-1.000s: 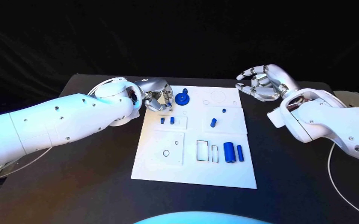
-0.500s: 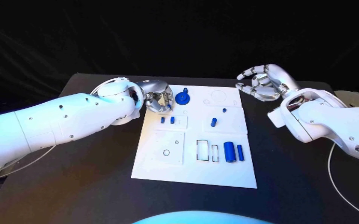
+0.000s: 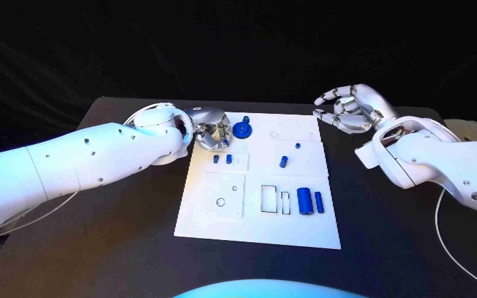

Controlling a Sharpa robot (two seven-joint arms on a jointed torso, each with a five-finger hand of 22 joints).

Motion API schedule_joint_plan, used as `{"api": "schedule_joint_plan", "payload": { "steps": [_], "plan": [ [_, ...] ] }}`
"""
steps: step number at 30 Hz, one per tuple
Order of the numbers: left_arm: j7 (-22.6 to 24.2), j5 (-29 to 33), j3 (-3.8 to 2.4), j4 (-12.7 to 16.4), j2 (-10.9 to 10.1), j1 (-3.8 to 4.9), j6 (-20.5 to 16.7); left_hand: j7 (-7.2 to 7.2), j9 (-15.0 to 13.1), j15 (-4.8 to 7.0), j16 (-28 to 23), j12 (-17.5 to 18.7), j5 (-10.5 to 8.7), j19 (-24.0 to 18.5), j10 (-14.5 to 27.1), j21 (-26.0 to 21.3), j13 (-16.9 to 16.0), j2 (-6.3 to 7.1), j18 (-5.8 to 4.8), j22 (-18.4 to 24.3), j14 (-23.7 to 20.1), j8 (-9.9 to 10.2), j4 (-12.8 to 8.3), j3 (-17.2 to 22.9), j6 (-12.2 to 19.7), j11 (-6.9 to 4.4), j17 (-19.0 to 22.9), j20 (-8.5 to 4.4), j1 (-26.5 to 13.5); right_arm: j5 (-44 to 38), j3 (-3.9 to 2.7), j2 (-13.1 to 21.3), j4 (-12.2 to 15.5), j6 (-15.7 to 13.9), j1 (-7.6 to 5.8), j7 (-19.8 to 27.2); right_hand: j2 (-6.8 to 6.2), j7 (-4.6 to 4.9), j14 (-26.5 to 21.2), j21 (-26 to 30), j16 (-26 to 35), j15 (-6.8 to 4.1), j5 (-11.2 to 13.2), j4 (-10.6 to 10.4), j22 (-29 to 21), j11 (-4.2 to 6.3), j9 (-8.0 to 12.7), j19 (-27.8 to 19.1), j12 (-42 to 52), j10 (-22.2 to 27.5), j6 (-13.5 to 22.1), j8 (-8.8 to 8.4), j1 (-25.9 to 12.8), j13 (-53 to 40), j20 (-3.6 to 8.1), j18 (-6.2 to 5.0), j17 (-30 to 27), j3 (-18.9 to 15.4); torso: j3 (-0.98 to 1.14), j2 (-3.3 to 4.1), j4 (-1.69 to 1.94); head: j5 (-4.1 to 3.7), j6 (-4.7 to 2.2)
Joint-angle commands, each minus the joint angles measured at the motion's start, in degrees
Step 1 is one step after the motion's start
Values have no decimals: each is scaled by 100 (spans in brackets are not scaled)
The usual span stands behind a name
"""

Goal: Assemble the parts on the task board

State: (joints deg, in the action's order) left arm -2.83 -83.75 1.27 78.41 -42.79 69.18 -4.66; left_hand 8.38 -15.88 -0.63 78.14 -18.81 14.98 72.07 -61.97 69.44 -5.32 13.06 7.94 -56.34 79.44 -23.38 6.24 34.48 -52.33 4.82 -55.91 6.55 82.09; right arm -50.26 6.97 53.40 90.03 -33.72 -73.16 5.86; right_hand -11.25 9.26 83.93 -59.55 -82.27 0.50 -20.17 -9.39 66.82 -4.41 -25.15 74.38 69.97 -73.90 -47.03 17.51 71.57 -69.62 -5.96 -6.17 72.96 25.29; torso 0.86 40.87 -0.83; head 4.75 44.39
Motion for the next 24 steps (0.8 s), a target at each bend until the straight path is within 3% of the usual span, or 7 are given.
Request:
{"api": "schedule_joint_plan", "payload": {
  "steps": [1,20,24],
  "plan": [
    [2,-54,6,-11,38,-2,174,2,-9,4,12,38,-21,-12,-41,-31,8,-4,-72,5,3,27,-28,-7,-44,5,5,-5,-69,-28,0,-1,11,46,3,43,-13,4,173,33,33,-52,-27,-13,-6,12,5,-36,5,18,31,32,-54,-6,-3,-55,-5,11,0,0,-1,-7,-7],
    [-46,-57,20,-42,86,-6,332,2,-12,4,-28,81,-31,-79,-62,-97,11,-18,-54,97,-45,49,-41,-12,-50,5,104,-7,-80,-28,0,7,13,40,3,45,-15,2,175,38,34,-53,-27,-15,-4,14,7,-31,2,20,35,41,-59,3,-2,-54,2,13,-4,0,2,-10,5],
    [-73,-56,21,-44,82,-6,328,43,9,-22,-57,195,-30,-125,3,-141,33,12,-48,148,-89,140,-46,-31,33,45,181,8,-130,-28,0,10,12,37,3,45,-15,2,175,38,34,-53,-27,-15,-4,14,7,-31,2,20,35,41,-59,3,-2,-54,2,13,-4,-3,-1,-9,8]
  ]
}}
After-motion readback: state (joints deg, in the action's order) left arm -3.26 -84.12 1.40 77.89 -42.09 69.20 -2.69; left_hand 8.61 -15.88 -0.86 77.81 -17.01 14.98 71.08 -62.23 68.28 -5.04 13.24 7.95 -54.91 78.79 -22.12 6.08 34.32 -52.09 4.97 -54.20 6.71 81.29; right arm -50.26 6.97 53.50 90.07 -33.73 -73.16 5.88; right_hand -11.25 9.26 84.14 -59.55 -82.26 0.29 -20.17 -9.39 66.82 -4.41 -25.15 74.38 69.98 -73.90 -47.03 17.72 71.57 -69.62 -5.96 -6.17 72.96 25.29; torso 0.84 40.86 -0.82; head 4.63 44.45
